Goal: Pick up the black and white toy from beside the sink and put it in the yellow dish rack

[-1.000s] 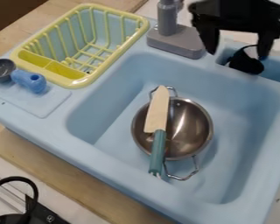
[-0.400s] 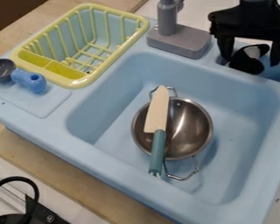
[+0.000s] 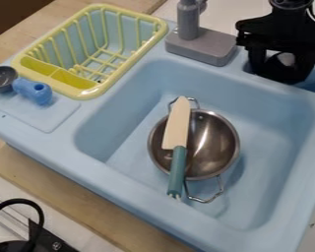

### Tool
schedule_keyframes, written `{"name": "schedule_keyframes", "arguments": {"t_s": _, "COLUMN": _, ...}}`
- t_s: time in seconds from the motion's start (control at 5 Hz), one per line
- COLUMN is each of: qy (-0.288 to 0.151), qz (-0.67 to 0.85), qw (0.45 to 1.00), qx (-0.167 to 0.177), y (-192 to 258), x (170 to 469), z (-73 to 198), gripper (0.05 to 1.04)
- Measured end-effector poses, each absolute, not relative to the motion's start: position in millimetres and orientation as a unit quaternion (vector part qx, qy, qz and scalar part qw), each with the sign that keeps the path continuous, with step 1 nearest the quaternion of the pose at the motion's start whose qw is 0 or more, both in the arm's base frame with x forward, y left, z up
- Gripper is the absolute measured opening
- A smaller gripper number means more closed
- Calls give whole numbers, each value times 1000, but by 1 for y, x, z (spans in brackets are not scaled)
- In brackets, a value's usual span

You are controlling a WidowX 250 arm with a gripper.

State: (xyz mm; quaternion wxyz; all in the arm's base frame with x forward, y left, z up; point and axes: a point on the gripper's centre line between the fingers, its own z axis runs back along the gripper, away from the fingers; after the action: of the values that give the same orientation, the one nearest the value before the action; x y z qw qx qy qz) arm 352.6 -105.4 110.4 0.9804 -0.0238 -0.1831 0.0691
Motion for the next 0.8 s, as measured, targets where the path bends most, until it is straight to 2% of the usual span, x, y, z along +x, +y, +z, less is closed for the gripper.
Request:
{"name": "schedule_keyframes", "arguments": {"t_s": 0.2, "qy": -213, "qz": 62, "qw": 975, "qx": -20, "y": -102, "x": 342, "z": 116, "gripper": 437}}
{"name": "schedule_keyframes", "arguments": {"t_s": 0.4, "qy": -229, "qz": 39, "qw": 973, "qx": -4, "y": -101, "x": 334, "z": 117, "gripper": 316}}
{"name": "schedule_keyframes", "arguments": {"t_s": 0.8, "qy": -307, "qz": 12, "qw": 952, "qx": 14, "y": -99, "x": 312, "z": 157, "gripper": 268}}
